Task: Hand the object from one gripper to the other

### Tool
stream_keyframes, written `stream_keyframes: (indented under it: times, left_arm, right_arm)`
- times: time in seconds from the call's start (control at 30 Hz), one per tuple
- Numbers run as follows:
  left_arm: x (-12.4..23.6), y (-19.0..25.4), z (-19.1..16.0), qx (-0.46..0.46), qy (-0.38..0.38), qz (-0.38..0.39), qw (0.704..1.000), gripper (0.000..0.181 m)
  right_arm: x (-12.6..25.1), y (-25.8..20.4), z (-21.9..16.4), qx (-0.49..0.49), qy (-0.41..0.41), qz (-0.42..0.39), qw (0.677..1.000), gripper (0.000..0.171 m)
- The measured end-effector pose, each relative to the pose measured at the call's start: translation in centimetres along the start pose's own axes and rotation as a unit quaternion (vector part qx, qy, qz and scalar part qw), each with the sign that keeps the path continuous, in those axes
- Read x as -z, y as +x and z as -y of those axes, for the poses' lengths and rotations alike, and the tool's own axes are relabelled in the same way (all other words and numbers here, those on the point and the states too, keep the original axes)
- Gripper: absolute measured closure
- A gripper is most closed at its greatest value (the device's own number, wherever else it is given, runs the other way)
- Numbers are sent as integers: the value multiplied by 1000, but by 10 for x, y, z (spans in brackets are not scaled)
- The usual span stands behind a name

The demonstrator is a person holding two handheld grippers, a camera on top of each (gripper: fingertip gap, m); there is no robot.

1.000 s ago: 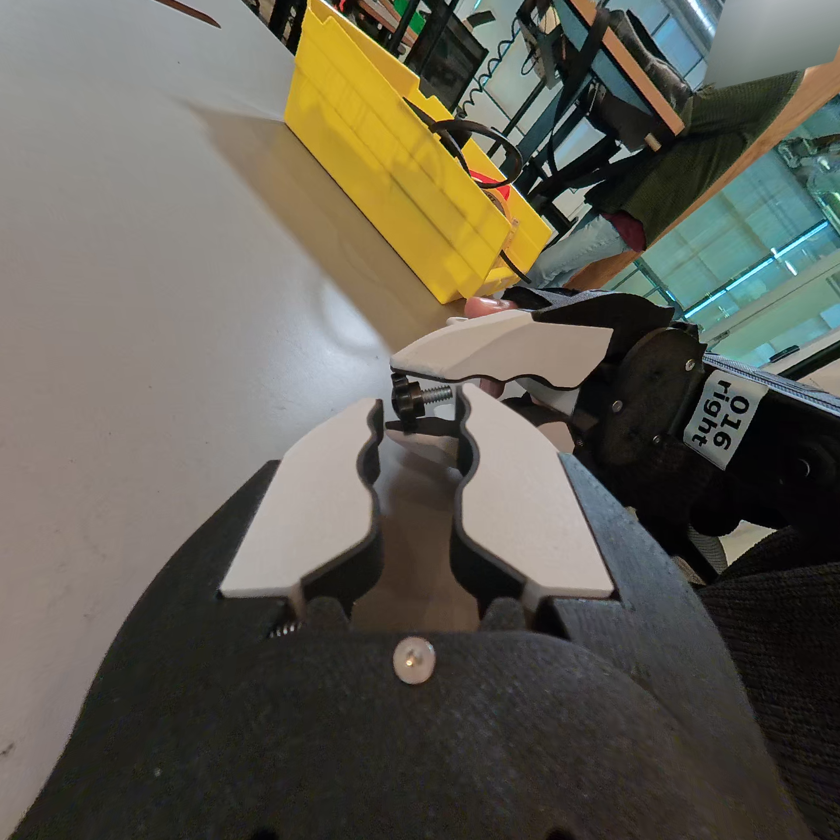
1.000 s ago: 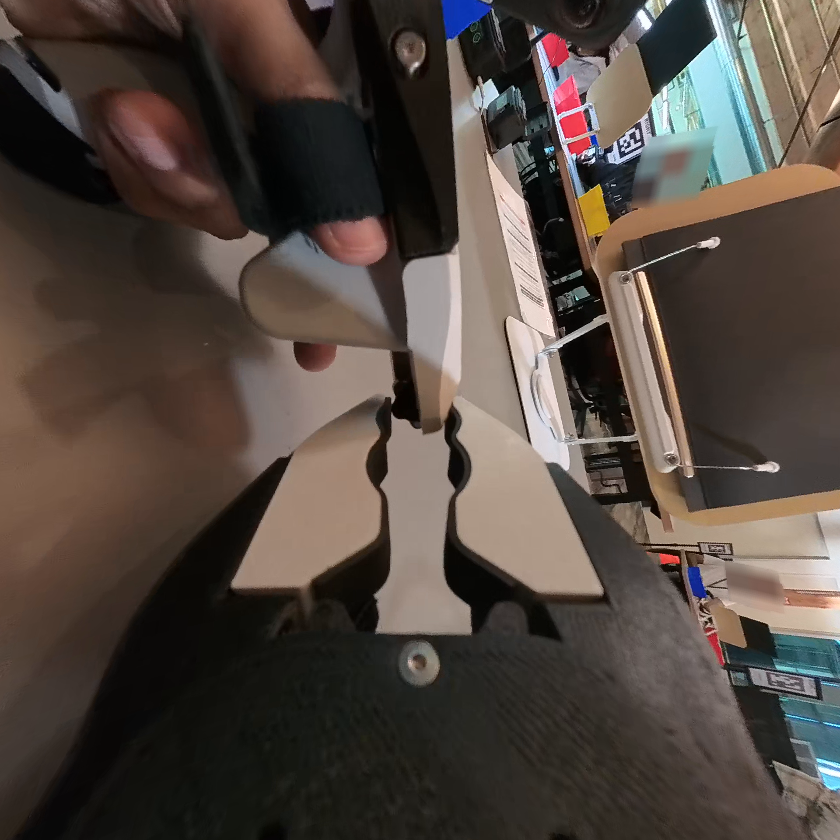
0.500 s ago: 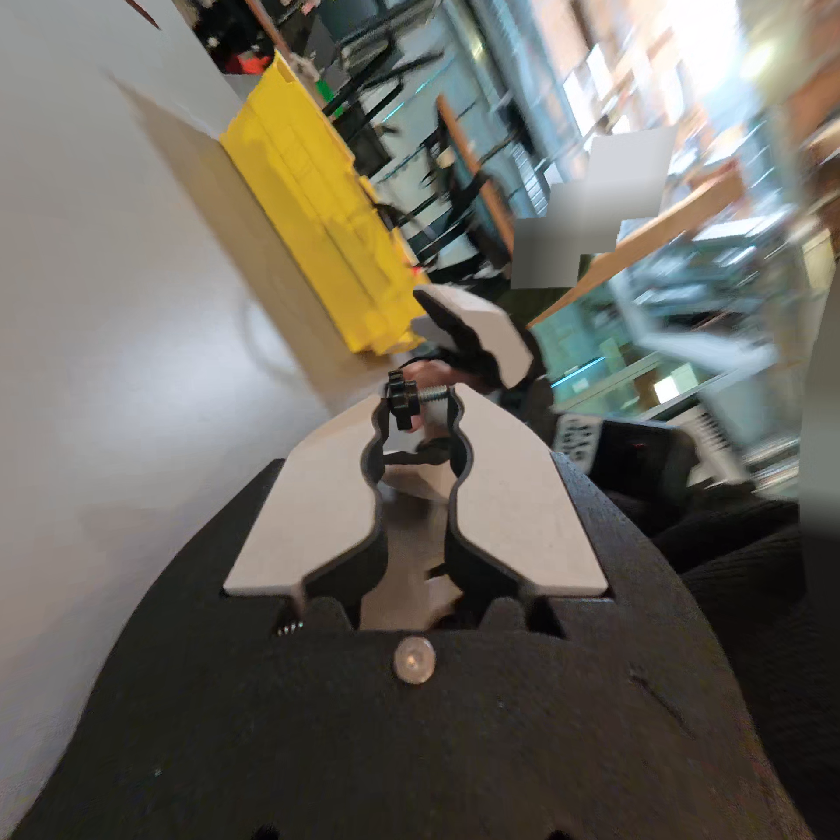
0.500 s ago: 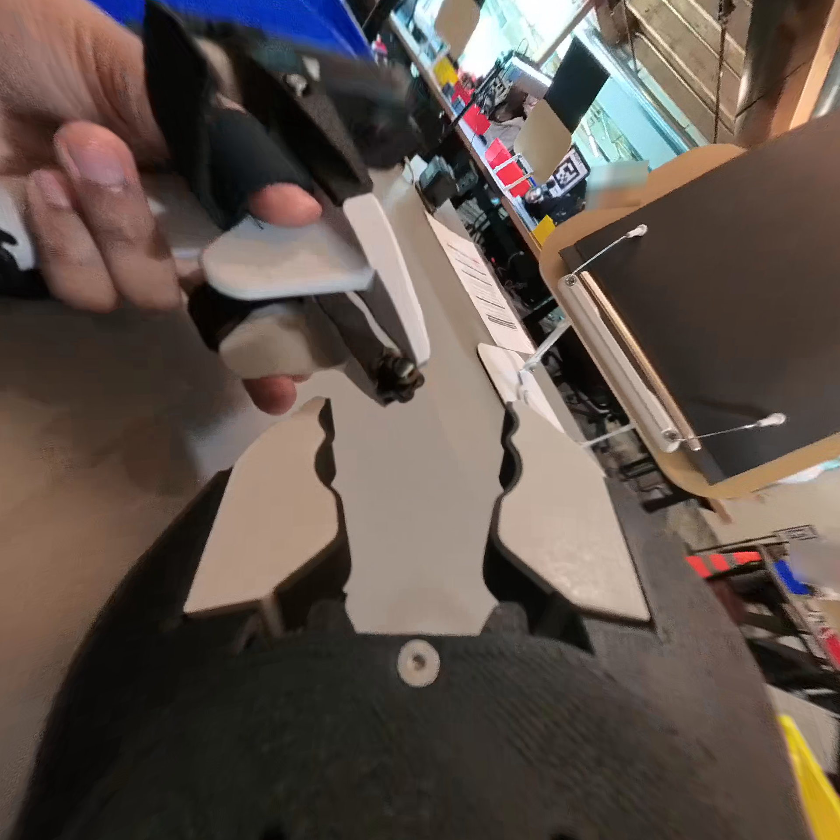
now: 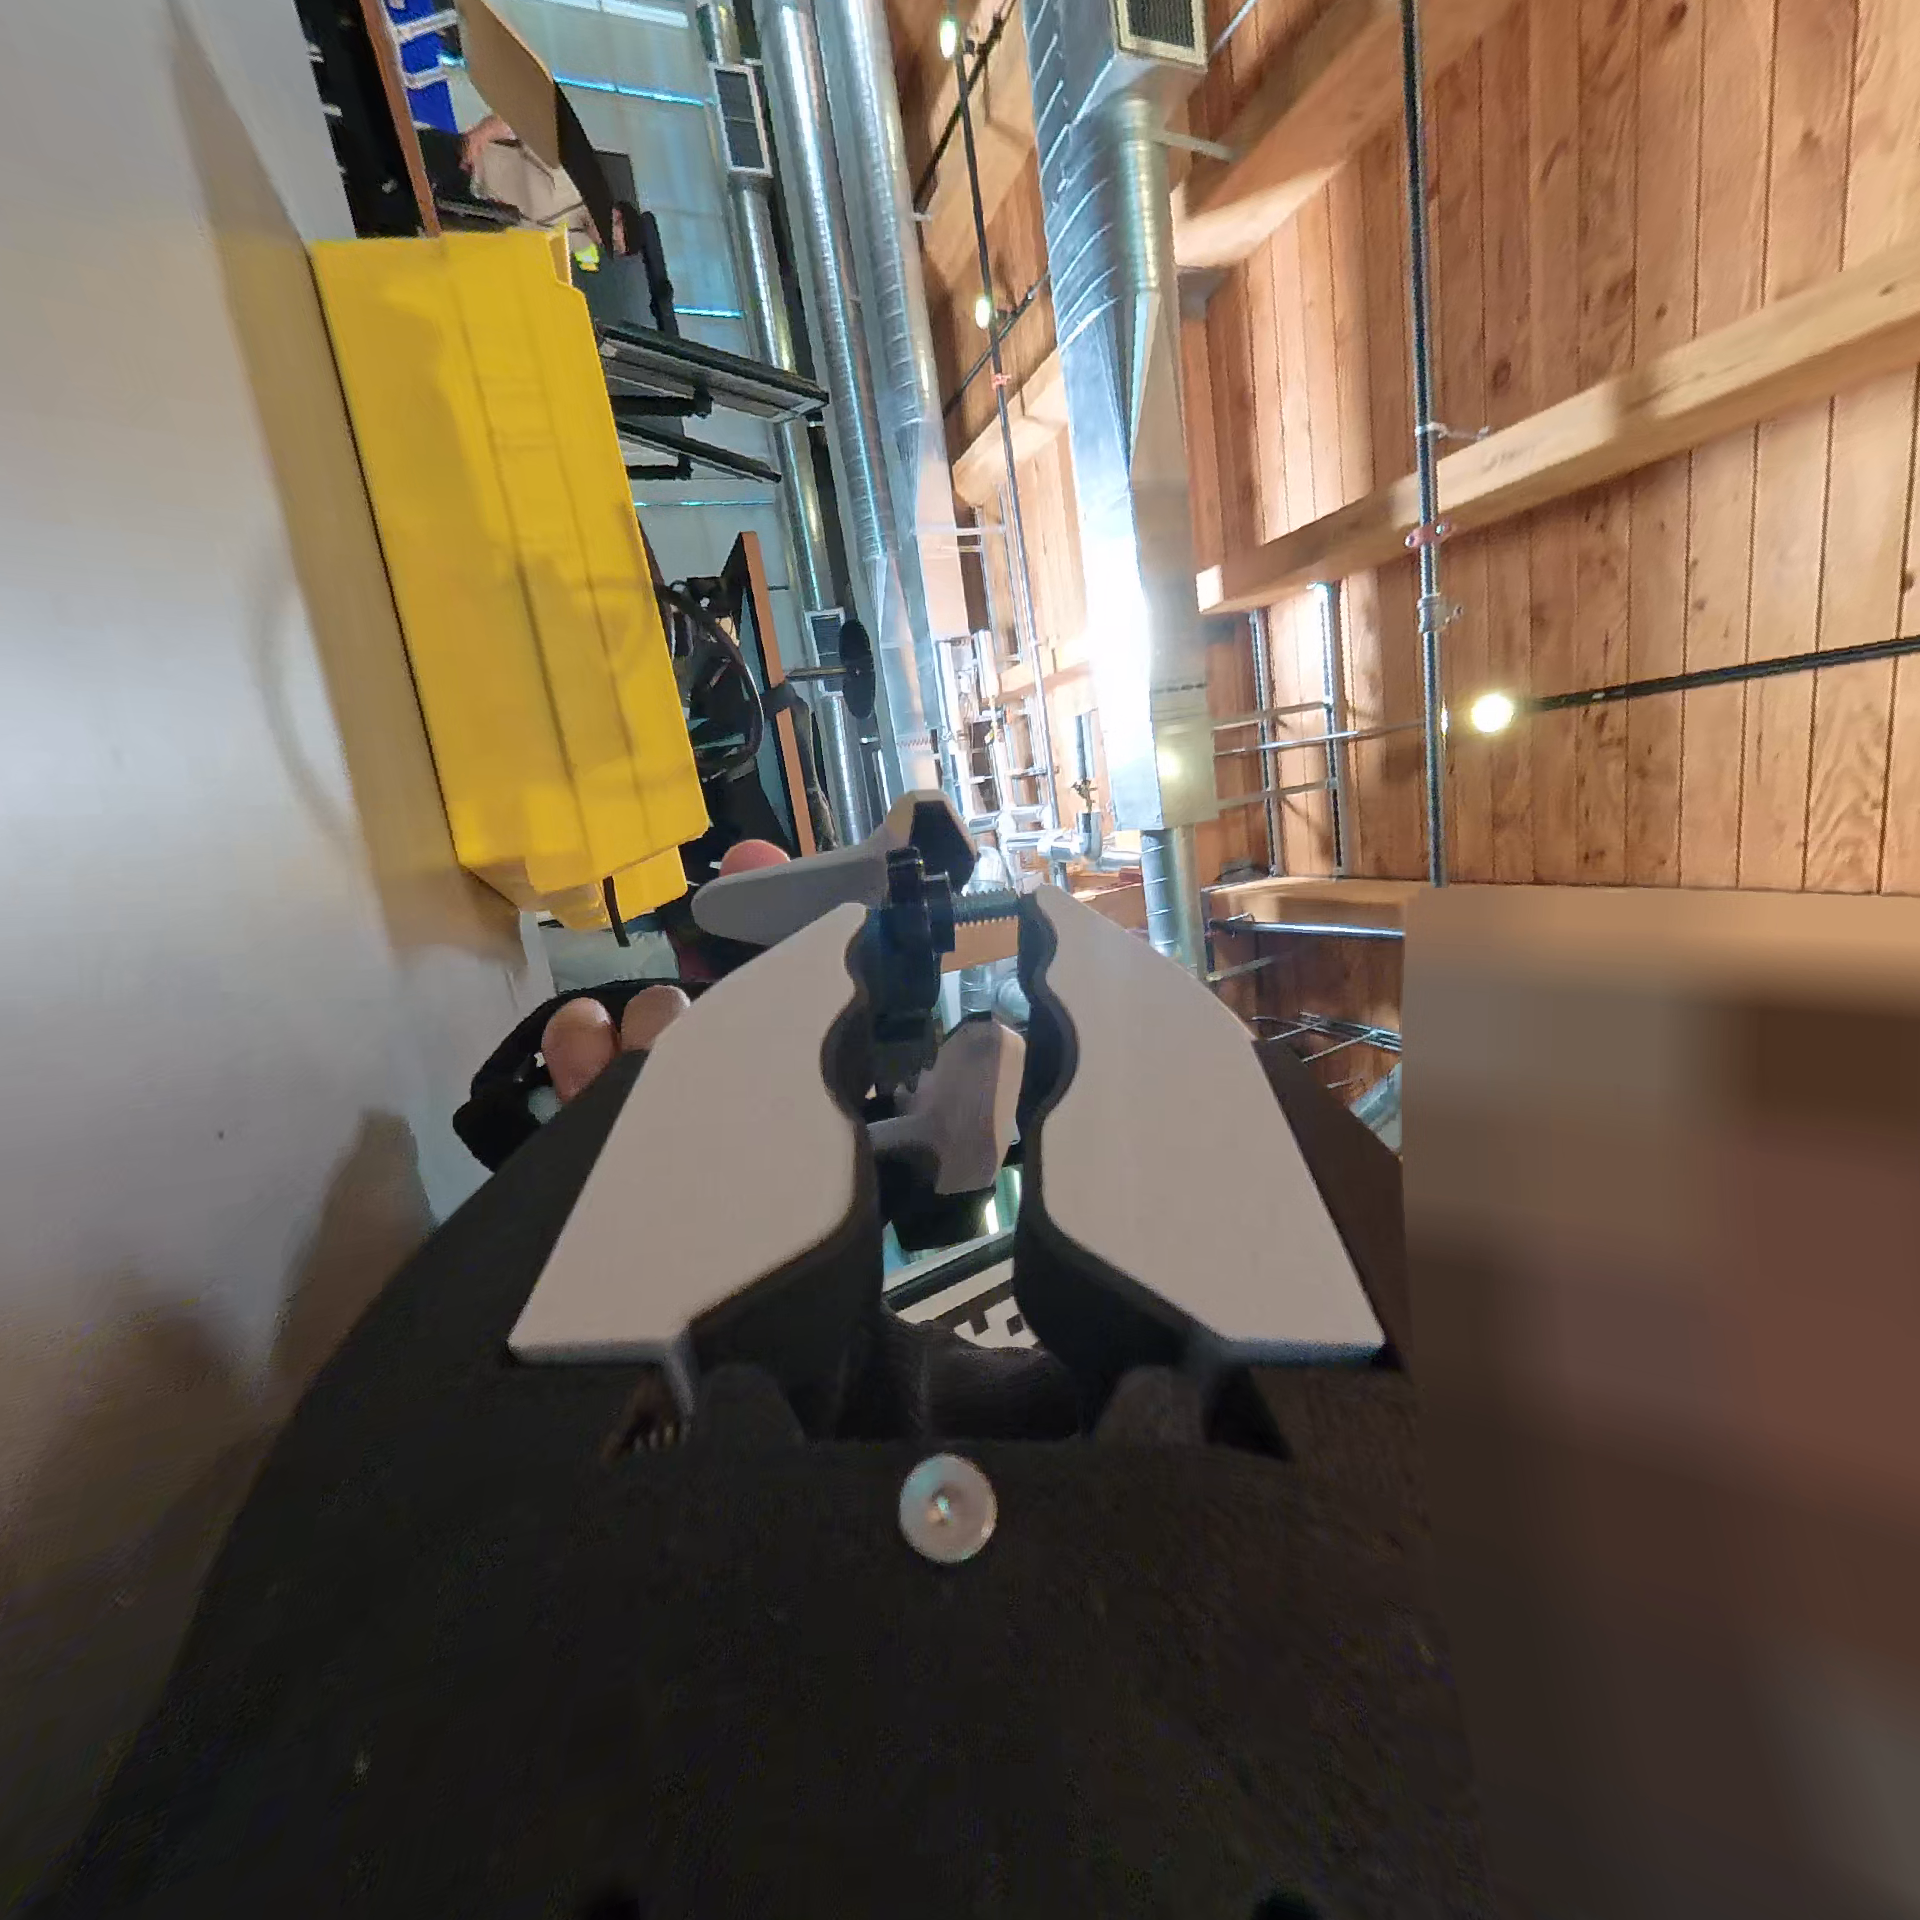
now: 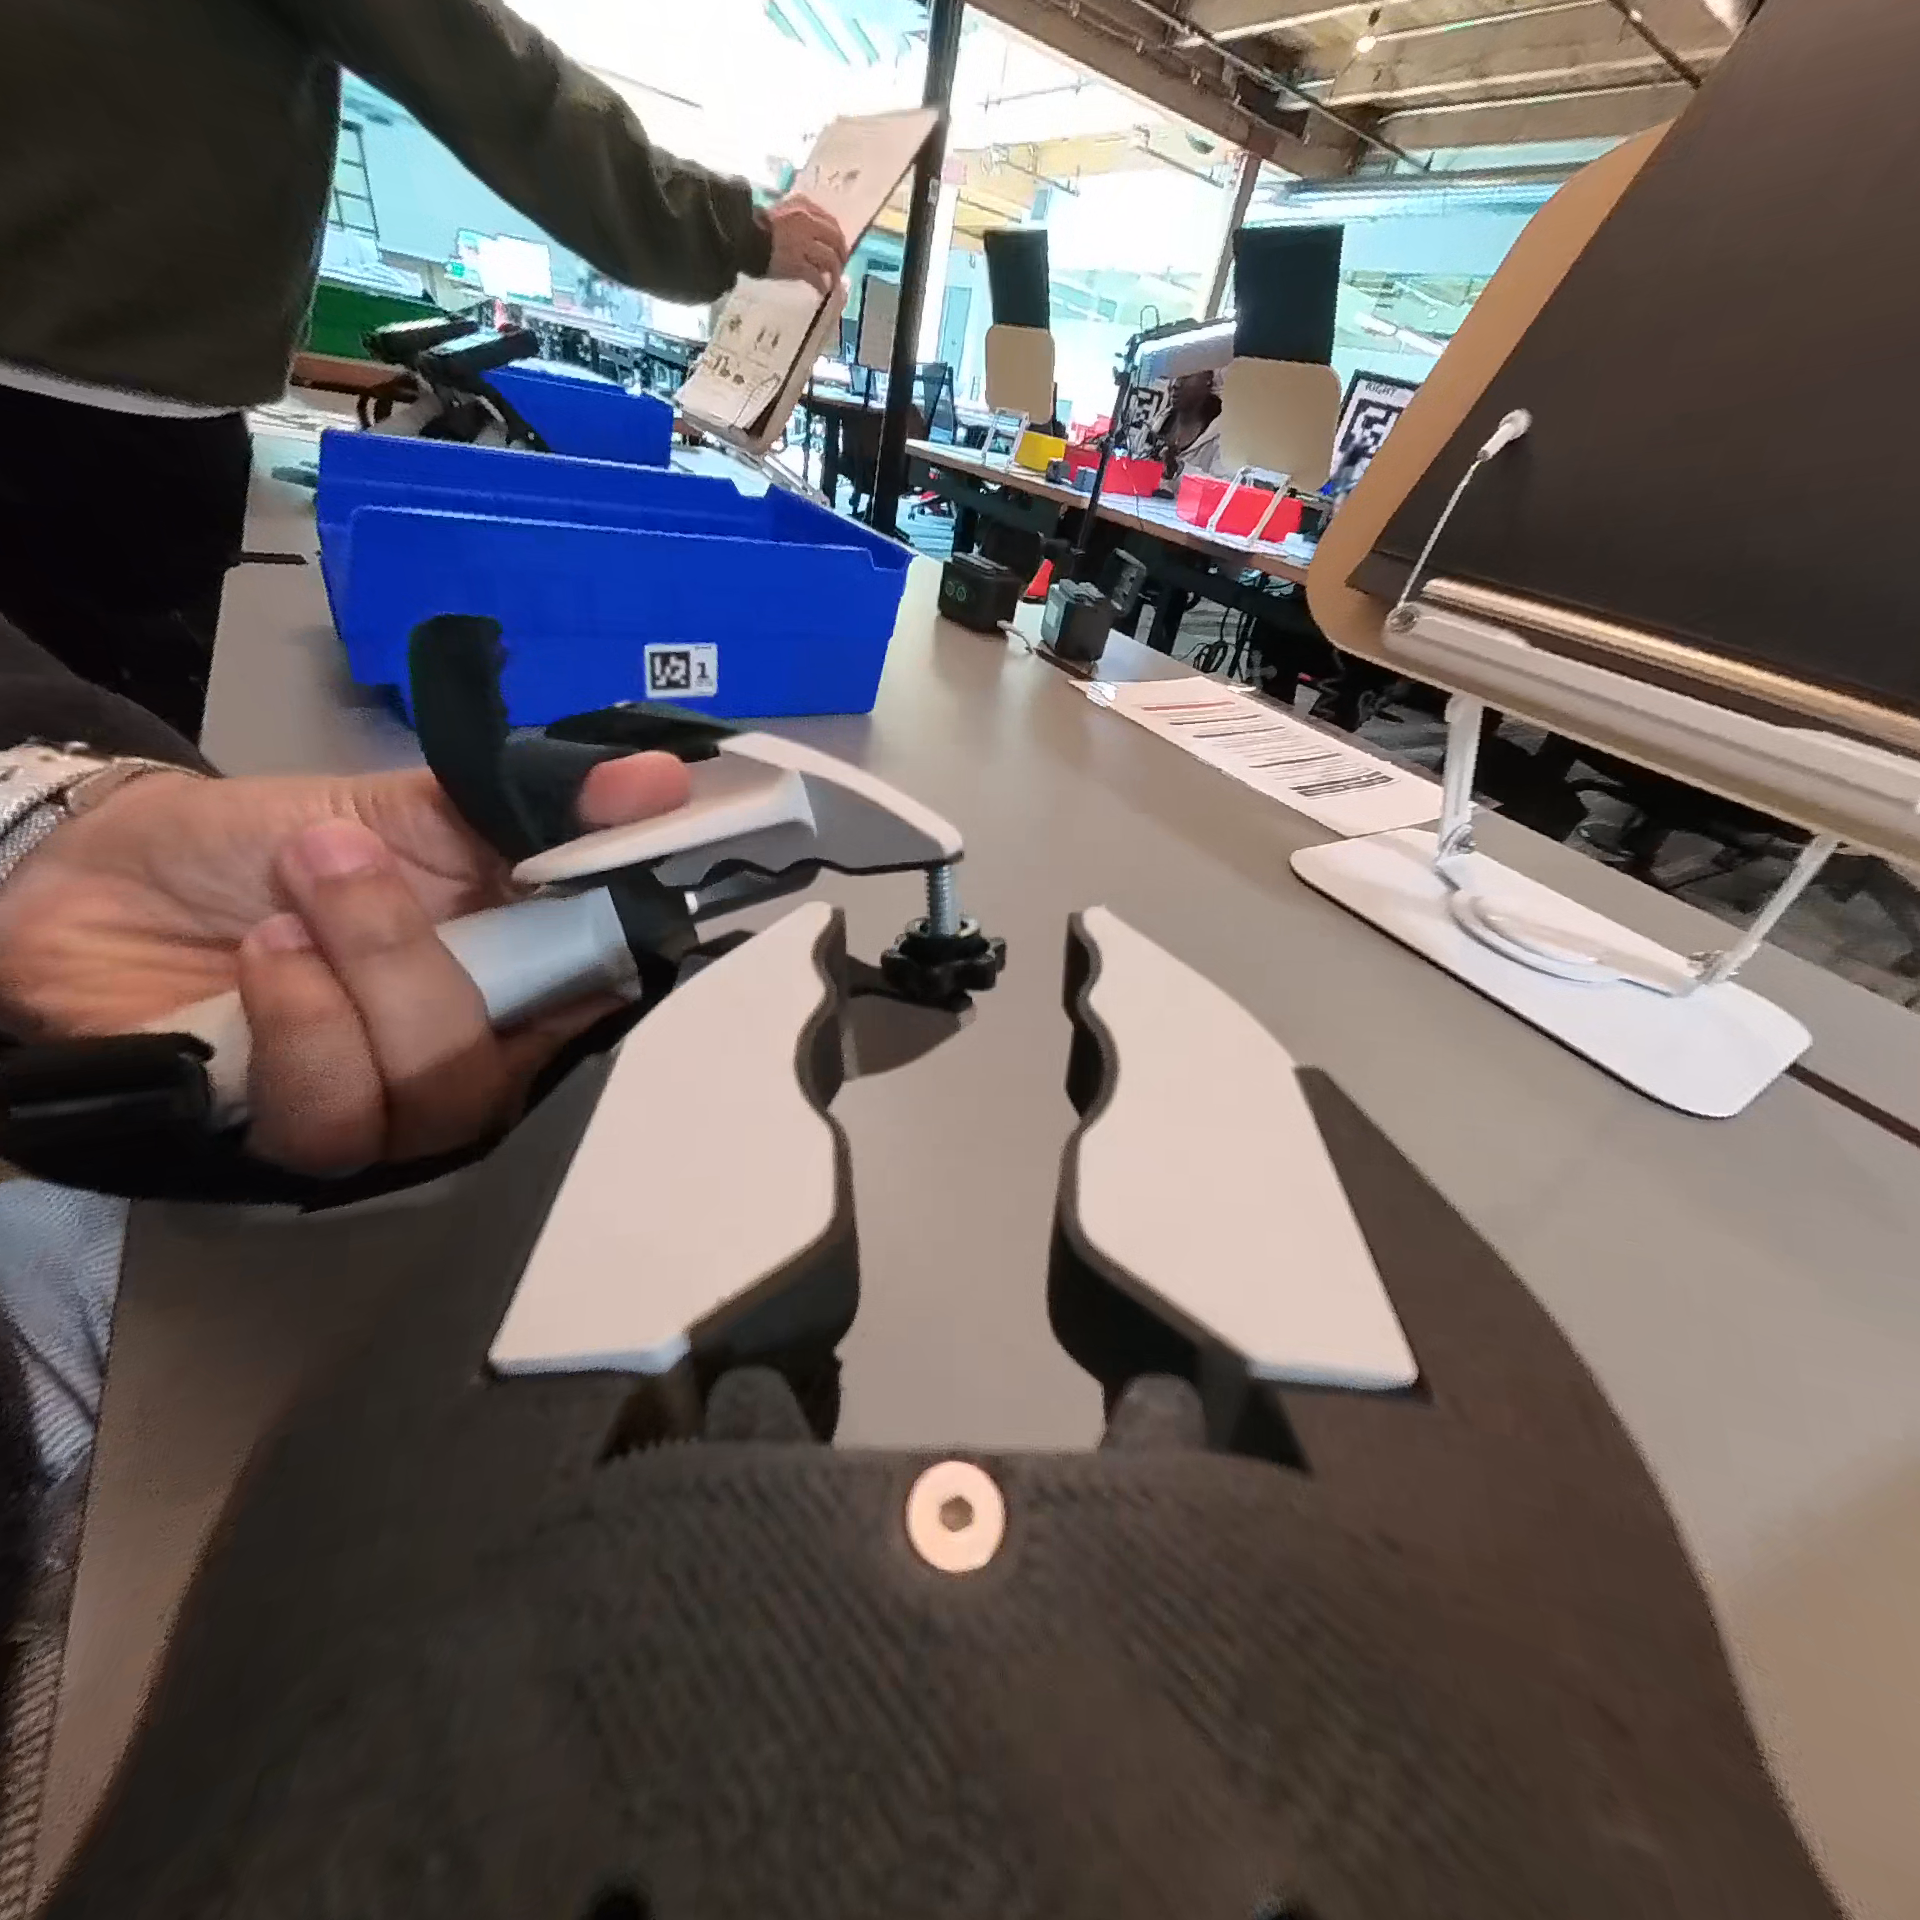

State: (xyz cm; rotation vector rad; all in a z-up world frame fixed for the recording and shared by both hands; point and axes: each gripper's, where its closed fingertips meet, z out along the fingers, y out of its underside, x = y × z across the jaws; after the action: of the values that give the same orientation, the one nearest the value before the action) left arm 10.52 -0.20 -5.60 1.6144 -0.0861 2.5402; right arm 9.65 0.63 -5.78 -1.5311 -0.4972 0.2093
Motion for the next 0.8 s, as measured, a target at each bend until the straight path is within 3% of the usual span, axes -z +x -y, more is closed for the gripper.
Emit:
stream_keyframes:
  times: [0.2,0.5,0.63,0.8]
  left_arm:
    - [-4,1,-12,16,-13,-12,1000,157]
    - [-4,4,-13,11,-25,-22,999,156]
    - [-1,-1,-4,-33,-4,8,999,123]
    - [2,4,14,-142,0,43,989,112]
  right_arm:
    - [-2,-5,-5,19,-12,7,1000,145]
    - [0,-6,-3,34,-16,15,999,146]
    - [3,-1,-1,42,-21,12,999,146]
    - [7,5,-9,8,-55,38,998,146]
